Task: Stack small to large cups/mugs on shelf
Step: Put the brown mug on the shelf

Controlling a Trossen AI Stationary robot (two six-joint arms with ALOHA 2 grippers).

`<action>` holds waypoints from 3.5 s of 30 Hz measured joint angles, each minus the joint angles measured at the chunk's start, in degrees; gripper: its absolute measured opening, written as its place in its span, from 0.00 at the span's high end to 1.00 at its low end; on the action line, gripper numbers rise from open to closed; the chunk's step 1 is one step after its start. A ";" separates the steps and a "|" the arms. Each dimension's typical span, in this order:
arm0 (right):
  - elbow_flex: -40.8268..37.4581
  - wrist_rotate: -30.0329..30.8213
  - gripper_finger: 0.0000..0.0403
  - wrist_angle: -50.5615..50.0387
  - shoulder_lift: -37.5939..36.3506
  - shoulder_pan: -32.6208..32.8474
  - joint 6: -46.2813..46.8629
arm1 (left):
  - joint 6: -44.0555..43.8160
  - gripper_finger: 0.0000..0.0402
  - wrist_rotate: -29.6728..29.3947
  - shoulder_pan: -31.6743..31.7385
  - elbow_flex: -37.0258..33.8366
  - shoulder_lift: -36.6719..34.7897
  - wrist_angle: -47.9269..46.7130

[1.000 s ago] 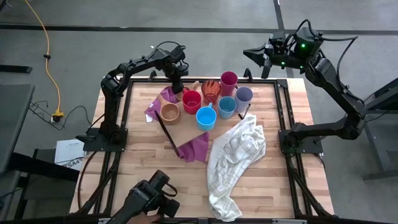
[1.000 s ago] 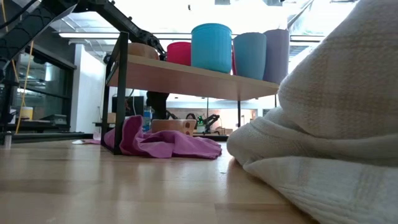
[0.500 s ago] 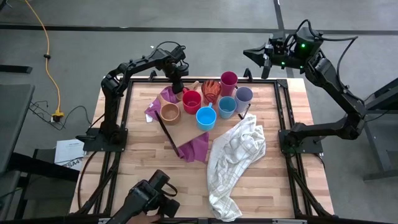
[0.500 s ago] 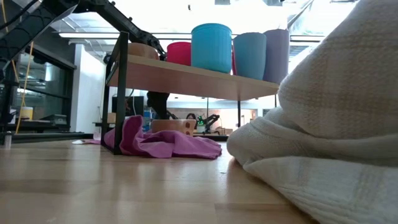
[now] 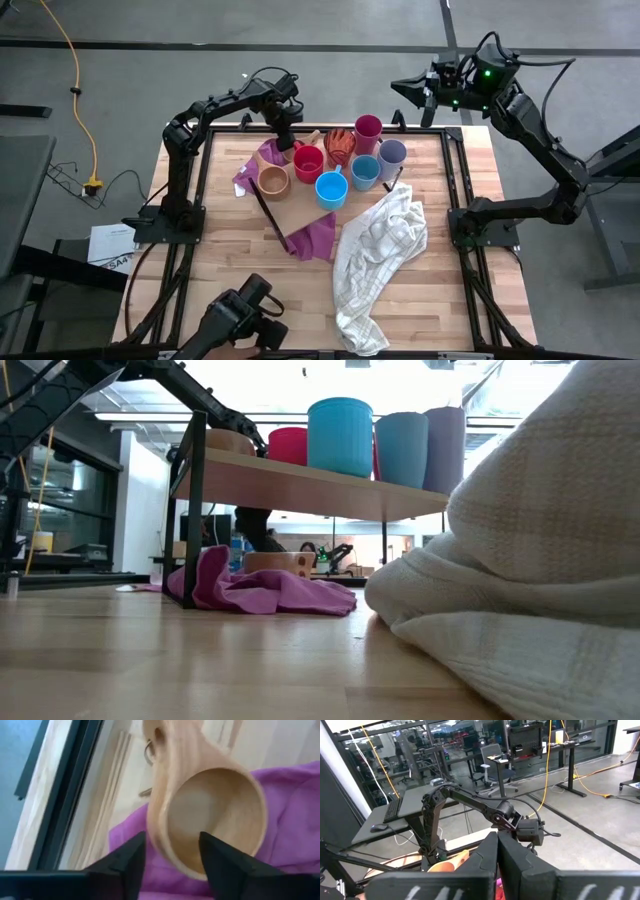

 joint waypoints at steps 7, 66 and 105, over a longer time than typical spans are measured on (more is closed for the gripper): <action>0.00 -0.26 1.00 0.02 -0.01 0.00 0.02 | -0.40 0.45 -3.65 -0.02 0.00 0.00 -0.13; 0.00 -2.47 1.00 -0.14 -0.02 0.00 -0.59 | 0.02 0.98 -5.40 -1.42 -0.04 1.92 1.81; 0.01 -2.47 1.00 -1.38 -0.02 0.00 -3.08 | 4.48 0.99 -15.36 -1.42 37.16 1.73 -22.67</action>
